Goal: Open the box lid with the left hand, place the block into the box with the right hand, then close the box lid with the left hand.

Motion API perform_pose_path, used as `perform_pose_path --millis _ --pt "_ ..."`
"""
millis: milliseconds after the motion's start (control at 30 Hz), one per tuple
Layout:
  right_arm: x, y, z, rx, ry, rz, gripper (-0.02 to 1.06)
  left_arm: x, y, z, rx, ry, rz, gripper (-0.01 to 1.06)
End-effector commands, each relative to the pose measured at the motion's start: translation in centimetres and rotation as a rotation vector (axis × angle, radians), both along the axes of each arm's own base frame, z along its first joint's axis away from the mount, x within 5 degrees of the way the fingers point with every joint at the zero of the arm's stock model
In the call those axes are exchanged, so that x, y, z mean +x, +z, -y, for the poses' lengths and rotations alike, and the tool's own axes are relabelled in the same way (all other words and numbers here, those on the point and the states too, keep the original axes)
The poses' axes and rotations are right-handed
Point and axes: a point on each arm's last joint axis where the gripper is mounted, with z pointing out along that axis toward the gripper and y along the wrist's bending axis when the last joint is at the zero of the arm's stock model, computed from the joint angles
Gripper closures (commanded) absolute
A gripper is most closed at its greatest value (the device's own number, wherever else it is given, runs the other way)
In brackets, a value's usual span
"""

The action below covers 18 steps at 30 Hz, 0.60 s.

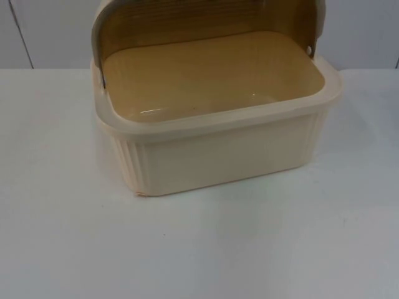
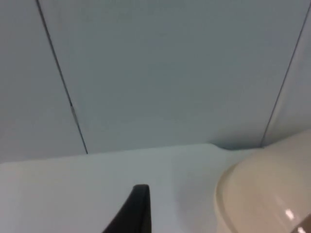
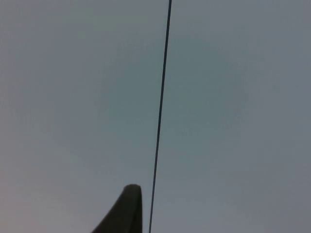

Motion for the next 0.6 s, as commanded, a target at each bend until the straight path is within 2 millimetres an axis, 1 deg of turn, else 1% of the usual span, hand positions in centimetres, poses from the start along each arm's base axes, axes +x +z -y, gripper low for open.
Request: perform_pose_path --millis 0,33,100,200,233,267,300,333,367,400,500,567 --pt "-0.1 0.4 0.1 -0.005 -0.007 0.023 -0.01 1.9 0.9 0.3 -0.011 -0.007 0.038 0.01" --pt "-0.1 0.4 0.1 -0.005 -0.007 0.023 -0.01 1.9 0.9 0.3 -0.011 -0.007 0.038 0.01" --pt "-0.1 0.4 0.1 -0.005 -0.007 0.025 -0.01 4.1 1.2 0.5 0.014 -0.02 0.044 0.01" --pt "-0.1 0.4 0.1 -0.005 -0.007 0.028 -0.01 7.2 1.2 1.6 0.062 -0.062 0.051 0.01" --pt "-0.1 0.4 0.1 -0.005 -0.007 0.028 -0.01 7.2 1.2 1.6 0.062 -0.062 0.051 0.01" --pt "-0.1 0.4 0.1 -0.005 -0.007 0.028 -0.01 8.5 1.1 2.4 0.081 -0.089 0.066 0.01" --pt "-0.1 0.4 0.1 -0.005 -0.007 0.028 -0.01 9.4 0.8 3.0 0.093 -0.105 0.067 0.01" --pt "-0.1 0.4 0.1 -0.005 -0.007 0.028 -0.01 9.8 0.6 3.3 0.102 -0.118 0.067 0.01" --pt "-0.1 0.4 0.1 -0.008 -0.007 0.028 -0.01 11.0 0.2 4.5 0.136 -0.157 0.072 0.01" --pt "-0.1 0.4 0.1 -0.008 -0.007 0.028 -0.01 11.0 0.2 4.5 0.136 -0.157 0.072 0.01" --pt "-0.1 0.4 0.1 -0.02 -0.008 0.026 -0.01 12.9 -0.7 6.7 0.229 -0.241 0.091 0.01" --pt "-0.1 0.4 0.1 -0.02 -0.008 0.026 -0.01 13.8 -1.0 8.1 0.342 -0.31 0.131 0.01"
